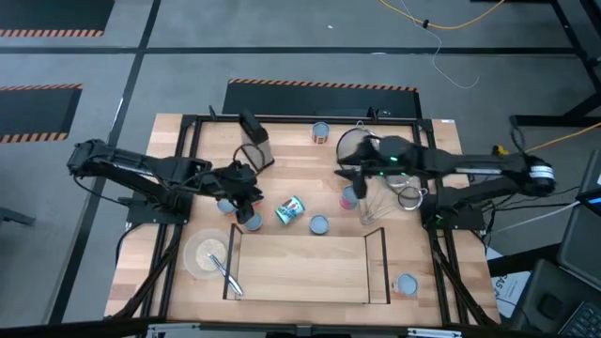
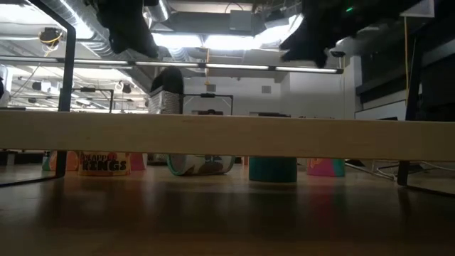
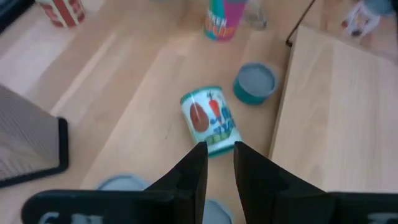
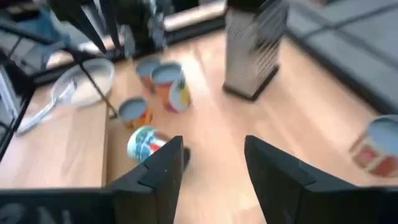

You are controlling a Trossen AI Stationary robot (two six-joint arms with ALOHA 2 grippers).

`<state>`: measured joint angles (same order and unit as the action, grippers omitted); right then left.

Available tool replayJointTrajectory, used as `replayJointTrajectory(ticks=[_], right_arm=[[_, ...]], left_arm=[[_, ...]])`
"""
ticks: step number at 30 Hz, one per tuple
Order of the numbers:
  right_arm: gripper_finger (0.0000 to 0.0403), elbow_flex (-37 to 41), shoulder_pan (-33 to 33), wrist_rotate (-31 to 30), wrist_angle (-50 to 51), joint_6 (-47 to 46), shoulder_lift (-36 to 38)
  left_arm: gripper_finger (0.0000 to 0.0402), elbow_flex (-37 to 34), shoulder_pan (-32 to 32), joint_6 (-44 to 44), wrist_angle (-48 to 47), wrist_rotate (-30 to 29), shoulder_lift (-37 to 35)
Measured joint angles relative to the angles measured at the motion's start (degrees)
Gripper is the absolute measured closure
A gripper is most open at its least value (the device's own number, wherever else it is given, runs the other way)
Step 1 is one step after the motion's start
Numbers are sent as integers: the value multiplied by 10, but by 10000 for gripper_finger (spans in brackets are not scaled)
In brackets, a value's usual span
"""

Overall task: Pick and place cans onto a shelf
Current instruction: Adjust the white canned mix veggies

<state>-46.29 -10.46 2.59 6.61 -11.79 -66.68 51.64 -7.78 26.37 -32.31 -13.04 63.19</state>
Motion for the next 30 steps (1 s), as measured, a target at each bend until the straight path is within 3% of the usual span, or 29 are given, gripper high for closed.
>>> replayJointTrajectory(ticks=[7, 19, 30], right_arm=[[226, -67, -12, 136, 6, -1, -148], [226, -111, -12, 203, -16, -2, -310], [226, -111, -11, 243, -74, -29, -371]], left_arm=[[331, 0, -9, 0, 2, 0, 37], [331, 0, -9, 0, 3, 2, 51], [331, 0, -9, 0, 4, 3, 51]])
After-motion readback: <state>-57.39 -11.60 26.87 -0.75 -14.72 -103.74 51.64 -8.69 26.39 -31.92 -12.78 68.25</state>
